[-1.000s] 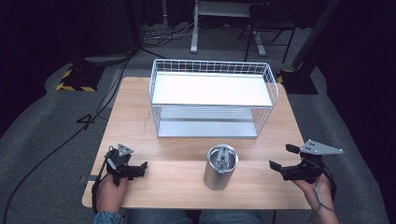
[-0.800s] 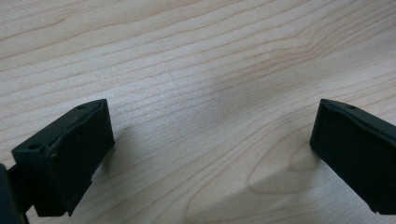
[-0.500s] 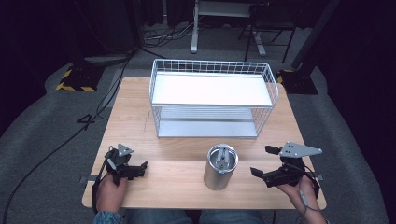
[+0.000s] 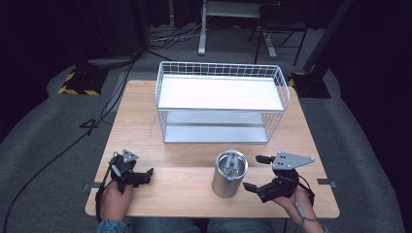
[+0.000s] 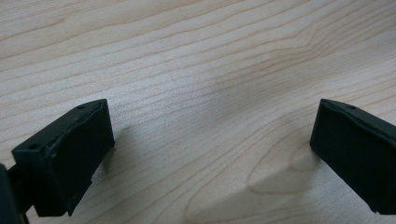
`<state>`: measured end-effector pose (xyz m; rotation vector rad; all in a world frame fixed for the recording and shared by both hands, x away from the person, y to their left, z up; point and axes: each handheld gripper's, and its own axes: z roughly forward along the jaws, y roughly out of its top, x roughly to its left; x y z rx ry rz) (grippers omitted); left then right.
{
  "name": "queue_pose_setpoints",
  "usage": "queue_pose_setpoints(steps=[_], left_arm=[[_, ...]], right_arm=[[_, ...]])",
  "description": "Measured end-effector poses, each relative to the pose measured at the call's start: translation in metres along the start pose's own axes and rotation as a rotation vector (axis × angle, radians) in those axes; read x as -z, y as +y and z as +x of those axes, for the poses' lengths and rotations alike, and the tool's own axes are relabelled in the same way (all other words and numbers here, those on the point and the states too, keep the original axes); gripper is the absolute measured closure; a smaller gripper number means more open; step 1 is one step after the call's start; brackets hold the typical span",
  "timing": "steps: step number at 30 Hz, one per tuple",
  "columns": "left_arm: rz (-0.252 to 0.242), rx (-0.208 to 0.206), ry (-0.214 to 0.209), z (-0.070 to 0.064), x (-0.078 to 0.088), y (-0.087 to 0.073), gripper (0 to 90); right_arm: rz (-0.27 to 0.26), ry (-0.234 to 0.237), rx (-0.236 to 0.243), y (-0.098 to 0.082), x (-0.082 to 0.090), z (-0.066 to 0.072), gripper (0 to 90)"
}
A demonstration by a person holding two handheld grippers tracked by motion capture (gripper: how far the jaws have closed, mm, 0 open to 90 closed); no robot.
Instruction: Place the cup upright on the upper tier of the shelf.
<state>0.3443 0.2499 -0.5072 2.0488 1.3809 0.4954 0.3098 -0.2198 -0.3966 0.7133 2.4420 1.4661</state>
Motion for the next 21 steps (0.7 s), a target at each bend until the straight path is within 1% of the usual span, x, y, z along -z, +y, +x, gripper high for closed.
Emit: queue_pose_setpoints(steps=[6,7,8,15,18,21], left_arm=[[0.000,0.000,0.000,0.000,0.000,0.000,0.0],[0.000,0.000,0.000,0.000,0.000,0.000,0.0],[0.000,0.000,0.000,0.000,0.000,0.000,0.0],[0.000,0.000,0.000,0.000,0.000,0.000,0.0],[0.000,0.000,0.000,0.000,0.000,0.000,0.1],[0.000,0.000,0.000,0.000,0.000,0.000,0.1]], right_arm=[[0.007,0.020,-0.001,0.001,-0.014,0.004,0.0],[0.007,0.022,-0.003,0.001,-0.019,0.005,0.0],[0.007,0.022,-0.003,0.001,-0.019,0.005,0.0],[0.021,0.035,0.003,0.001,-0.035,0.007,0.0],[0.033,0.028,0.006,0.000,-0.042,0.007,0.0],[0.038,0.042,-0.004,-0.001,-0.049,0.006,0.0]])
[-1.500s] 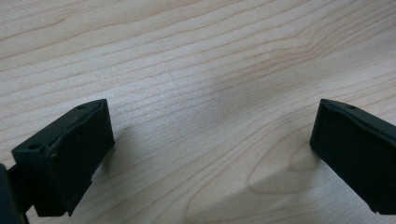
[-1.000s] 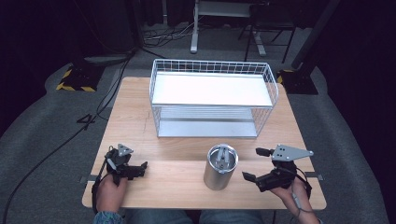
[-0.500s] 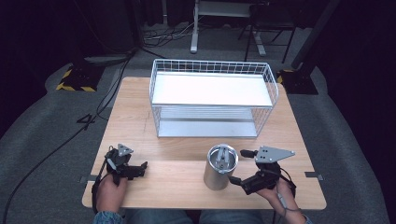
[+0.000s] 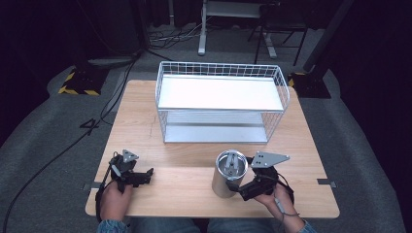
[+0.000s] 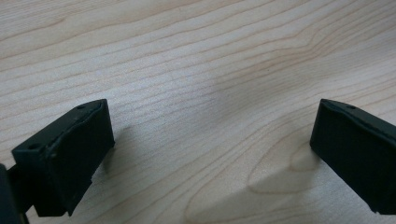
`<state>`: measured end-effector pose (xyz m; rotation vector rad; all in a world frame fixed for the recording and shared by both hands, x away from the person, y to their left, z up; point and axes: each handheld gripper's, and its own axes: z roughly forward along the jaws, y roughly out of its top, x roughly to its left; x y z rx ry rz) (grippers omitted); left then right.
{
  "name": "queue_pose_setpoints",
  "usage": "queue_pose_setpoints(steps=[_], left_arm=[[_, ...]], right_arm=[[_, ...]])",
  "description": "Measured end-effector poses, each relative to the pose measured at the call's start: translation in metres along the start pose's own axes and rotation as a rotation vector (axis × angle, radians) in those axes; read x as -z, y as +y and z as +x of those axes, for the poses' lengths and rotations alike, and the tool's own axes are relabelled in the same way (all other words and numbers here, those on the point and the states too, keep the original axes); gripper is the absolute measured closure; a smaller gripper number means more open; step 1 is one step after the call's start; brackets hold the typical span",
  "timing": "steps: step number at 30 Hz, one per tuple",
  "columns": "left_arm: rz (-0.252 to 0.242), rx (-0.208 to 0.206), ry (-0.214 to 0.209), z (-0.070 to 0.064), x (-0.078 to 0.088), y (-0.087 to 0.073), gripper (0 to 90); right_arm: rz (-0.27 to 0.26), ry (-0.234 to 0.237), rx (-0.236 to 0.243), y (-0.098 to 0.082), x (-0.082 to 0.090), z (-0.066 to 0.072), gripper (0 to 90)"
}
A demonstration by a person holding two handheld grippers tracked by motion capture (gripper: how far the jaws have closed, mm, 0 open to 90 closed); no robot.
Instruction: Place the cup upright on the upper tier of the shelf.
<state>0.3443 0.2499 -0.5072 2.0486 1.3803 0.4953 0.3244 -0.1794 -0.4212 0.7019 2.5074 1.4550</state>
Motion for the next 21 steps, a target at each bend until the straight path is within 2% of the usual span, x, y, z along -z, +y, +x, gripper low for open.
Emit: queue_pose_setpoints(steps=[13,21], left_arm=[[0.000,0.000,0.000,0.000,0.000,0.000,0.0],[0.000,0.000,0.000,0.000,0.000,0.000,0.0]], right_arm=[[-0.004,-0.001,0.022,-0.003,-0.021,0.001,0.2],[-0.016,-0.005,0.042,-0.005,-0.021,0.001,2.4]])
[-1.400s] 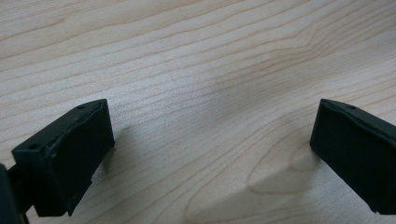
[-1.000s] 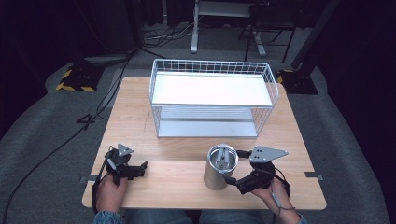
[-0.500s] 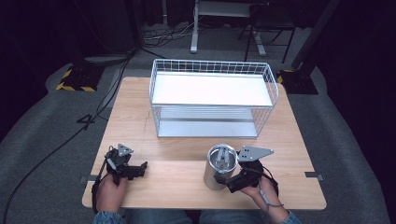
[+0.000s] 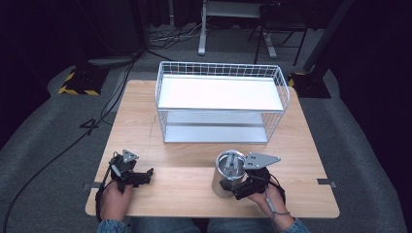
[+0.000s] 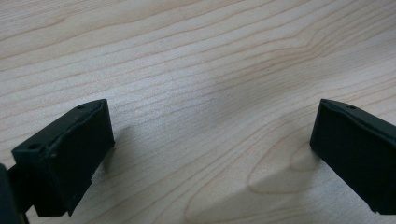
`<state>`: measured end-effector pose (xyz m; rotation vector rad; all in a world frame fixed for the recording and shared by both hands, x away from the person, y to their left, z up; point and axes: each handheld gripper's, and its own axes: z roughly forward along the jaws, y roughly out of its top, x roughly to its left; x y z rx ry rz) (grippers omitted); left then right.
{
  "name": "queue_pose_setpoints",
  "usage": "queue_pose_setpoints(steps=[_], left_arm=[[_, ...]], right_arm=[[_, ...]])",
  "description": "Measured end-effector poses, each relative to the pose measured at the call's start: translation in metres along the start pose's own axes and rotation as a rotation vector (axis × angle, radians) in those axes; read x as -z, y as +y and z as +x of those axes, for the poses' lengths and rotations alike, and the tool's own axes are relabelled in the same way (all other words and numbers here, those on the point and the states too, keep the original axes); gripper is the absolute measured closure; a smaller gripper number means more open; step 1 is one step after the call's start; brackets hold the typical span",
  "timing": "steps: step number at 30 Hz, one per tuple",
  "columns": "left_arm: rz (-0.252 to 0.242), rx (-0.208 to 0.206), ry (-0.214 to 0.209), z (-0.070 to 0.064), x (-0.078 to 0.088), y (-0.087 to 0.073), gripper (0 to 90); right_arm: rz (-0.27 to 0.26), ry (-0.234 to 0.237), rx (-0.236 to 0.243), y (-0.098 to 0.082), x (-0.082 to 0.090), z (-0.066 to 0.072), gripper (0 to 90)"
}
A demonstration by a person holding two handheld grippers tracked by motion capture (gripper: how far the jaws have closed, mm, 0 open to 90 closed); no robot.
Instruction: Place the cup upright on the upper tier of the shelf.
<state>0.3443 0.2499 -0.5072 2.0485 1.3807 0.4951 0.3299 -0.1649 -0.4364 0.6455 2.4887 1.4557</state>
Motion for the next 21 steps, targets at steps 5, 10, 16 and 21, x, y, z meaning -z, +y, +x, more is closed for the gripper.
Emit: queue_pose_setpoints(steps=[5,10,16,21], left_arm=[[0.000,0.000,0.000,0.000,0.000,0.000,0.0],[0.000,0.000,0.000,0.000,0.000,0.000,0.1],[0.000,0.000,0.000,0.000,0.000,0.000,0.0],[0.000,0.000,0.000,0.000,0.000,0.000,0.0]], right_arm=[[-0.003,-0.010,0.011,0.000,0.001,0.001,2.9],[0.008,-0.025,0.032,0.003,0.002,0.003,3.6],[0.023,-0.007,0.015,0.009,0.001,0.002,3.7],[0.029,-0.014,0.037,0.019,0.004,0.004,3.8]])
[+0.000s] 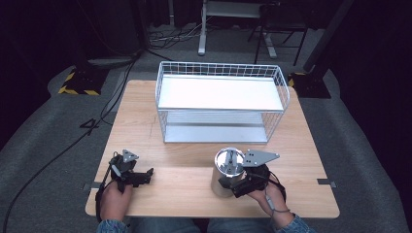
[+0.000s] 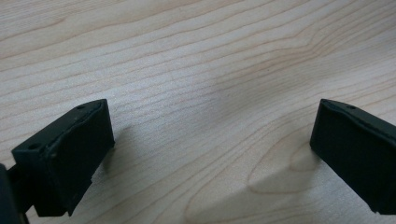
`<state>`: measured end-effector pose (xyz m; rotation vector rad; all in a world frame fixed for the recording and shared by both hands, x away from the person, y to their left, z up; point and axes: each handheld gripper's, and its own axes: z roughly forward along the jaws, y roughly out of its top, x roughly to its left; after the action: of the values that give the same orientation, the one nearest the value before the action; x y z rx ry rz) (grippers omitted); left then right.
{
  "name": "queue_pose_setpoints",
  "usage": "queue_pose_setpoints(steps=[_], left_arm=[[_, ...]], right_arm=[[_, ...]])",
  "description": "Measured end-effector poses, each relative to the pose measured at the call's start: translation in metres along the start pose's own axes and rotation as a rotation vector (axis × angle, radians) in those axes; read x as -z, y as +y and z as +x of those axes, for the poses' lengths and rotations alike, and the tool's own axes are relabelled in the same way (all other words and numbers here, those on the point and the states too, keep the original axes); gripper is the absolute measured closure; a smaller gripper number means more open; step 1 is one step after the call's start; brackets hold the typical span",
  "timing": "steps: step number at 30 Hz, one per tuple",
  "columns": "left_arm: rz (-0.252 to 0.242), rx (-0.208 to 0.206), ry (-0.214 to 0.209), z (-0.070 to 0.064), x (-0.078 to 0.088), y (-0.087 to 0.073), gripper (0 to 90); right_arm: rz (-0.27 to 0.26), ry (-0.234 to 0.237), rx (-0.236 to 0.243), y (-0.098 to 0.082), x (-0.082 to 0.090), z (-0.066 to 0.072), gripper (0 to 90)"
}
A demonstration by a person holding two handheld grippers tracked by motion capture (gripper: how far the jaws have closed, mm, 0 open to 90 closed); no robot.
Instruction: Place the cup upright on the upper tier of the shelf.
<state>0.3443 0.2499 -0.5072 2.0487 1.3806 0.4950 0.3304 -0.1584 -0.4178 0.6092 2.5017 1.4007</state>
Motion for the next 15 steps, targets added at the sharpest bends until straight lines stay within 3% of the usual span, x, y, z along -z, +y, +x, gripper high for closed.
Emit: queue_pose_setpoints(steps=[15], left_arm=[[0.000,0.000,0.000,0.000,0.000,0.000,0.0]], right_arm=[[0.000,-0.006,0.007,0.035,0.014,-0.003,3.7]])
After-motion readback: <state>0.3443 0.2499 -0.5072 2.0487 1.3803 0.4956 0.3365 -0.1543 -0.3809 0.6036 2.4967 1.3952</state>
